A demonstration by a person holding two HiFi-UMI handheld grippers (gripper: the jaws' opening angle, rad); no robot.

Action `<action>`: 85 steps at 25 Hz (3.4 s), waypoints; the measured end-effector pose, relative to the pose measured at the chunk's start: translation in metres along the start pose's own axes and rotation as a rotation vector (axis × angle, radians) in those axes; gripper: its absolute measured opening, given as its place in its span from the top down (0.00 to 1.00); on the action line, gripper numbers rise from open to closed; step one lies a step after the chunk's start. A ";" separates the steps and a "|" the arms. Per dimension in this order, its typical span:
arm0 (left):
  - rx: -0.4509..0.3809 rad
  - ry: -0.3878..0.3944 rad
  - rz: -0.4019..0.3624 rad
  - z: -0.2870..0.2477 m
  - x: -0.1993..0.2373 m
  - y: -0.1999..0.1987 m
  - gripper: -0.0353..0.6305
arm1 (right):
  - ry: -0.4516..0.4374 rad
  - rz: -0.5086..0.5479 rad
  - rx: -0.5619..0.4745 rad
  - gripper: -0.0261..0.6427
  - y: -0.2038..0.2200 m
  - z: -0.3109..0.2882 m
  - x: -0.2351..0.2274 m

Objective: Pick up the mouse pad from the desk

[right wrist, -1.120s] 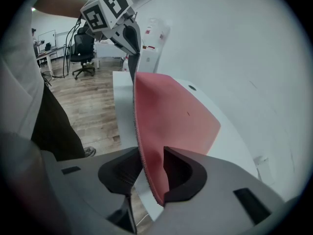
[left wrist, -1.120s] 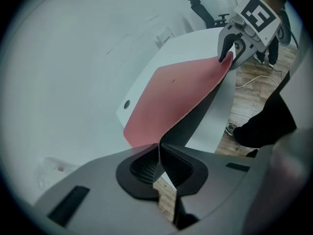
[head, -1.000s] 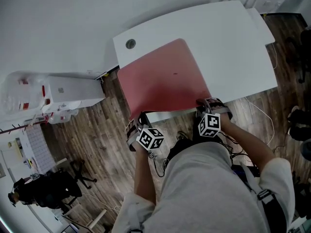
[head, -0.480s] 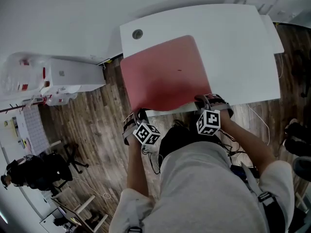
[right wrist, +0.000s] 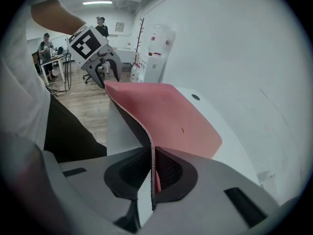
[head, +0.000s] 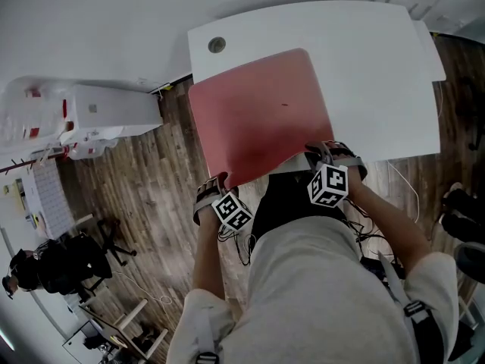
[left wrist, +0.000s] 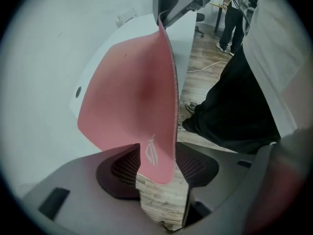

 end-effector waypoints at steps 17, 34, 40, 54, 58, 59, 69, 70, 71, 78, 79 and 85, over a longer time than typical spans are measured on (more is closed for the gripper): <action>-0.096 -0.125 -0.001 0.003 0.027 -0.024 0.90 | 0.061 -0.109 0.028 0.88 -0.022 -0.001 -0.035; -0.168 -0.283 0.034 0.021 0.112 -0.023 0.90 | 0.187 -0.125 0.042 0.88 -0.054 0.001 -0.078; -0.199 -0.335 0.001 0.021 0.148 -0.030 0.90 | 0.226 -0.146 0.055 0.88 -0.060 -0.001 -0.095; -0.248 -0.415 0.057 0.027 0.221 -0.042 0.90 | 0.313 -0.151 0.046 0.88 -0.088 0.003 -0.143; -0.259 -0.427 0.082 0.031 0.235 -0.042 0.90 | 0.335 -0.145 0.040 0.88 -0.097 0.005 -0.154; -0.262 -0.432 0.087 0.032 0.239 -0.042 0.90 | 0.342 -0.145 0.038 0.88 -0.099 0.005 -0.157; -0.312 -0.493 0.151 0.051 0.273 -0.043 0.90 | 0.428 -0.180 -0.002 0.88 -0.121 0.018 -0.180; -0.318 -0.498 0.159 0.053 0.275 -0.043 0.90 | 0.436 -0.187 -0.008 0.88 -0.124 0.020 -0.182; -0.325 -0.504 0.169 0.056 0.277 -0.042 0.90 | 0.444 -0.193 -0.014 0.88 -0.126 0.022 -0.183; -0.377 -0.552 0.226 0.084 0.296 -0.036 0.90 | 0.507 -0.227 -0.065 0.88 -0.152 0.044 -0.194; -0.387 -0.559 0.237 0.090 0.299 -0.036 0.90 | 0.516 -0.235 -0.076 0.88 -0.155 0.049 -0.195; -0.451 -0.580 0.324 0.124 0.317 -0.030 0.90 | 0.571 -0.260 -0.125 0.89 -0.179 0.074 -0.202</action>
Point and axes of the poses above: the fingertips, and each gripper's own axes: z backward along the fingers, x to its left, y out of its underside, the point moved 4 cm from there along z, backward along the fingers, and after that the axes turned 4 degrees about -z, right-handed, at the moved point
